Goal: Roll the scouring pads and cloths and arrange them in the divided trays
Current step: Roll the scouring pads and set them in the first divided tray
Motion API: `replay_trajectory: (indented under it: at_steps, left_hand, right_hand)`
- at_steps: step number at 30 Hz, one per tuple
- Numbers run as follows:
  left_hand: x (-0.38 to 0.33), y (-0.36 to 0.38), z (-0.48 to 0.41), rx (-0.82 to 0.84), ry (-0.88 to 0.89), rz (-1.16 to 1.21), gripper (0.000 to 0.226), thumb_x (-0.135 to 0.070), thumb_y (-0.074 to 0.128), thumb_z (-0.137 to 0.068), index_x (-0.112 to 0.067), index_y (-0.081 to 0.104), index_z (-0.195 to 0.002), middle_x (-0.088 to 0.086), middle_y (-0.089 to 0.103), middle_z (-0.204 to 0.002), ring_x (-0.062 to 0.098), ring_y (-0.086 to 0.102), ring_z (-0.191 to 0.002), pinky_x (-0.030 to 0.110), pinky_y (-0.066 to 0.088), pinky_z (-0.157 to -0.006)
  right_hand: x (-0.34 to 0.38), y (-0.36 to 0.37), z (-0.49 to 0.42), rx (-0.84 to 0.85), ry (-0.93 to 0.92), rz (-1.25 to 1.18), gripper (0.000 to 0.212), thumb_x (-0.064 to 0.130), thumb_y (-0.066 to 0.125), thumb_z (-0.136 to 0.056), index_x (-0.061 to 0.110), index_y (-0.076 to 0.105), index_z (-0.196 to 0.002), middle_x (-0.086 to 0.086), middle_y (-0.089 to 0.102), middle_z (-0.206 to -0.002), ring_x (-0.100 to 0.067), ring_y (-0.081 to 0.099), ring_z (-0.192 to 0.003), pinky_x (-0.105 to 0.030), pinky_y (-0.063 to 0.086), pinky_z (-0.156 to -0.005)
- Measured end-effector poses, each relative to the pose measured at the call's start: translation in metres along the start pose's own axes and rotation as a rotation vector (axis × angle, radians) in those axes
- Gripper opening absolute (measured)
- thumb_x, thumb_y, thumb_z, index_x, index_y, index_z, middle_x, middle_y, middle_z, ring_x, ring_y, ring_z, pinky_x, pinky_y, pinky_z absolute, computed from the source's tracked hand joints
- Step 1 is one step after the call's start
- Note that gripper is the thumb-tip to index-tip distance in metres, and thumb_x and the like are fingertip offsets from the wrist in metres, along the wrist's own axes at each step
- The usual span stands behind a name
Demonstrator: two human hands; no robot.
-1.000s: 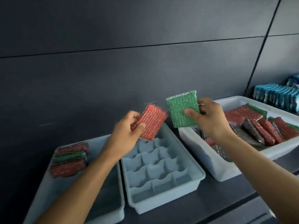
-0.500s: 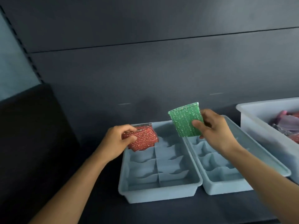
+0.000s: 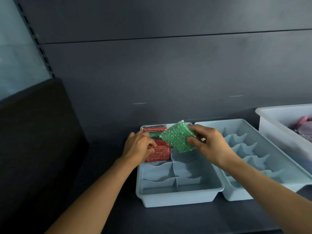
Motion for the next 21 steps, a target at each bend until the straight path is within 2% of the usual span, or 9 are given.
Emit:
replay_trajectory:
  at_steps: [2,4,6,8,11,14,16,18,21]
  left_hand:
    - [0.005,0.002,0.000,0.005,-0.020,0.065,0.035,-0.037,0.073,-0.083,-0.028,0.068,-0.116,-0.011,0.056,-0.106,0.011,0.051,-0.107,0.031,0.035,-0.096]
    - [0.018,0.003,0.003,-0.046,-0.081,0.271,0.037,-0.029,0.081,-0.077,-0.024,0.070,-0.112,-0.013,0.058,-0.100,0.013,0.056,-0.100,0.036,0.042,-0.094]
    - [0.035,0.001,0.008,-0.118,-0.151,0.536,0.028,-0.014,0.079,-0.079,-0.021,0.073,-0.105,-0.012,0.061,-0.097,0.011,0.060,-0.093,0.038,0.051,-0.089]
    - [0.047,0.000,0.015,-0.120,-0.198,0.644,0.018,-0.010,0.069,-0.089,-0.019,0.074,-0.103,-0.009,0.063,-0.101,0.008,0.061,-0.095,0.032,0.053,-0.088]
    - [0.051,-0.003,0.023,-0.102,-0.215,0.666,0.020,-0.015,0.056,-0.098,-0.020,0.073,-0.107,-0.007,0.063,-0.106,0.007,0.060,-0.103,0.018,0.045,-0.087]
    - [0.045,-0.005,0.030,-0.057,-0.206,0.649,0.022,-0.017,0.053,-0.099,-0.019,0.071,-0.113,-0.007,0.061,-0.109,0.004,0.058,-0.104,0.011,0.041,-0.084]
    - [0.041,-0.004,0.033,-0.023,-0.192,0.612,0.022,-0.018,0.055,-0.098,-0.020,0.069,-0.115,-0.007,0.060,-0.109,0.004,0.058,-0.103,0.015,0.045,-0.087]
    - [0.039,-0.004,0.035,-0.029,-0.184,0.566,0.022,-0.019,0.058,-0.097,-0.020,0.069,-0.115,-0.006,0.061,-0.109,0.006,0.059,-0.102,0.028,0.050,-0.092]
    - [0.032,-0.010,0.039,-0.069,-0.186,0.492,0.024,-0.024,0.060,-0.096,-0.020,0.067,-0.118,-0.007,0.059,-0.111,0.009,0.057,-0.107,0.035,0.049,-0.096]
  right_hand:
    - [0.000,0.012,-0.002,0.005,0.035,0.001,0.023,0.014,0.072,-0.083,0.030,0.064,-0.097,0.006,0.070,-0.088,-0.008,0.063,-0.079,-0.031,0.052,-0.082]
    - [0.000,0.025,-0.007,0.009,0.061,0.015,0.024,0.018,0.077,-0.079,0.030,0.058,-0.086,0.004,0.070,-0.086,-0.012,0.064,-0.079,-0.034,0.052,-0.081]
    - [0.003,0.041,-0.011,0.059,0.034,0.070,0.020,0.021,0.079,-0.077,0.026,0.062,-0.086,0.005,0.069,-0.084,-0.017,0.063,-0.080,-0.036,0.051,-0.081]
    - [0.007,0.055,-0.014,0.116,-0.006,0.169,0.019,0.025,0.078,-0.078,0.024,0.066,-0.093,0.006,0.068,-0.090,-0.017,0.061,-0.084,-0.035,0.050,-0.082]
    - [0.012,0.074,-0.017,0.205,-0.087,0.364,0.022,0.027,0.072,-0.083,0.021,0.065,-0.103,0.002,0.064,-0.108,-0.018,0.059,-0.096,-0.031,0.048,-0.081]
    - [0.014,0.089,-0.020,0.236,-0.142,0.503,0.023,0.027,0.066,-0.087,0.019,0.063,-0.108,0.001,0.059,-0.112,-0.019,0.055,-0.104,-0.029,0.045,-0.078]
    - [0.015,0.095,-0.022,0.237,-0.159,0.561,0.023,0.028,0.063,-0.089,0.019,0.062,-0.110,0.001,0.056,-0.113,-0.019,0.052,-0.106,-0.032,0.047,-0.078]
    - [0.017,0.096,-0.024,0.233,-0.172,0.611,0.024,0.030,0.061,-0.090,0.021,0.062,-0.113,0.002,0.054,-0.115,-0.018,0.051,-0.109,-0.032,0.048,-0.077]
    - [0.019,0.089,-0.024,0.275,-0.180,0.603,0.036,0.036,0.064,-0.088,0.026,0.059,-0.122,0.002,0.048,-0.122,-0.017,0.046,-0.116,-0.033,0.046,-0.083]
Point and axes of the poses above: each hand's wrist, its own z-axis away from the middle knuckle, its own y-axis out of the palm, x = y × z, the point moved 4 cm from there along -z, towards the middle knuckle
